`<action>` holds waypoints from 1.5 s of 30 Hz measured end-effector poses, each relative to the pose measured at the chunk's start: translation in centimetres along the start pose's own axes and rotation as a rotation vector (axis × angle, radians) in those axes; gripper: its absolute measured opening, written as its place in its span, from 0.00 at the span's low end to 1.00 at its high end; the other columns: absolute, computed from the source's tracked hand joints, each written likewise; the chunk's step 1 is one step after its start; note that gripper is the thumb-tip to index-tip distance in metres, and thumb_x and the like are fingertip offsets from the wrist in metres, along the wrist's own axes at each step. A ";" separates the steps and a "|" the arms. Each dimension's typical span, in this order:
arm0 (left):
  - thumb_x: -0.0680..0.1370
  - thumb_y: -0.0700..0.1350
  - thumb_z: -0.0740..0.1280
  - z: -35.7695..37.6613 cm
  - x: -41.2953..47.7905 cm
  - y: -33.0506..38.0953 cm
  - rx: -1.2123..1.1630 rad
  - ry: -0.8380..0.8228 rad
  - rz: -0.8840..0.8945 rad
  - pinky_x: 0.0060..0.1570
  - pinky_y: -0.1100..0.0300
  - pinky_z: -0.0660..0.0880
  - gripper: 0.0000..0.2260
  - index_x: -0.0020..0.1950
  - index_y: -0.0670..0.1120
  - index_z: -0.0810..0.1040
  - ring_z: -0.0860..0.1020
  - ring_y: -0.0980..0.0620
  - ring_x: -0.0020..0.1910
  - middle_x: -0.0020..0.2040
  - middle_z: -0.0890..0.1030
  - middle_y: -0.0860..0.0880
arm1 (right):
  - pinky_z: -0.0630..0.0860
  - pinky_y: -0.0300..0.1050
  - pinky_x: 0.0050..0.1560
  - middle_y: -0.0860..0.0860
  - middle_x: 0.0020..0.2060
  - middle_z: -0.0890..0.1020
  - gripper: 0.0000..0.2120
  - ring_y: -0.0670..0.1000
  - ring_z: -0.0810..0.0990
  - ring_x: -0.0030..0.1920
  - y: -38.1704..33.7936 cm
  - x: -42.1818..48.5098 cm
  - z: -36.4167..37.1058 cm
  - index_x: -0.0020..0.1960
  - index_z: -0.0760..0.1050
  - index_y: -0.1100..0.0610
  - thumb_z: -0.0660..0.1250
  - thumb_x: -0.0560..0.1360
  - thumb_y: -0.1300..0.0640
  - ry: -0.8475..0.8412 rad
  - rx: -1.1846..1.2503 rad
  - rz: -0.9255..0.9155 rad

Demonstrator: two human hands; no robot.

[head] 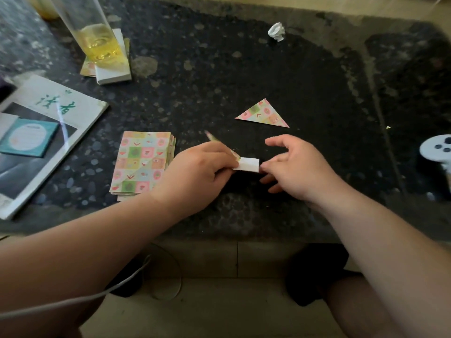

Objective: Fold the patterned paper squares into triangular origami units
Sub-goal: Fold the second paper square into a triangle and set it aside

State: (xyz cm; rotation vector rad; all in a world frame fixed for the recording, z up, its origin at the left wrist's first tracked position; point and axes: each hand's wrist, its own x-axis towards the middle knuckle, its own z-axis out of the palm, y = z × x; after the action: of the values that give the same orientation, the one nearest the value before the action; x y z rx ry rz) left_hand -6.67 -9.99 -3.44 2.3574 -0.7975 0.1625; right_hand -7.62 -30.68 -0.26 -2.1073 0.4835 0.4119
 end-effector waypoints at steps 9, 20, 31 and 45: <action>0.77 0.40 0.73 -0.1 -0.3 -0.5 -0.063 -0.039 -0.132 0.61 0.81 0.63 0.07 0.55 0.46 0.86 0.74 0.65 0.57 0.58 0.84 0.53 | 0.74 0.43 0.61 0.44 0.56 0.80 0.12 0.44 0.74 0.60 2.5 0.0 0.3 0.56 0.85 0.49 0.77 0.74 0.54 0.002 -0.480 -0.729; 0.80 0.58 0.67 -1.5 -1.4 -1.2 0.197 -0.402 -0.205 0.80 0.44 0.42 0.13 0.64 0.61 0.81 0.57 0.55 0.80 0.77 0.68 0.58 | 0.80 0.57 0.53 0.47 0.48 0.86 0.07 0.50 0.81 0.53 3.4 0.7 1.4 0.53 0.86 0.53 0.74 0.76 0.54 0.111 -0.510 -0.788; 0.83 0.62 0.55 -3.6 -2.3 -1.6 0.261 -0.647 -0.147 0.78 0.43 0.35 0.20 0.75 0.68 0.66 0.44 0.57 0.81 0.81 0.53 0.64 | 0.75 0.44 0.59 0.40 0.54 0.78 0.05 0.43 0.73 0.58 2.9 1.2 1.9 0.49 0.88 0.47 0.78 0.73 0.50 -0.168 -0.493 -0.739; 0.79 0.65 0.48 -3.4 -3.4 -0.9 0.391 -0.629 -0.015 0.75 0.49 0.56 0.28 0.76 0.59 0.69 0.62 0.53 0.76 0.78 0.65 0.59 | 0.64 0.29 0.49 0.36 0.48 0.75 0.08 0.41 0.71 0.56 1.0 1.0 2.2 0.39 0.80 0.43 0.73 0.77 0.46 -0.186 -0.460 -0.417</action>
State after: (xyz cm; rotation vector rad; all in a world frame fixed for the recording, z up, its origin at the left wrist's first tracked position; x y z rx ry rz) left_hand -8.61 -5.62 -2.29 2.8235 -1.1145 -0.4992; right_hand -7.49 -29.58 -2.60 -2.4993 -0.1822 0.5009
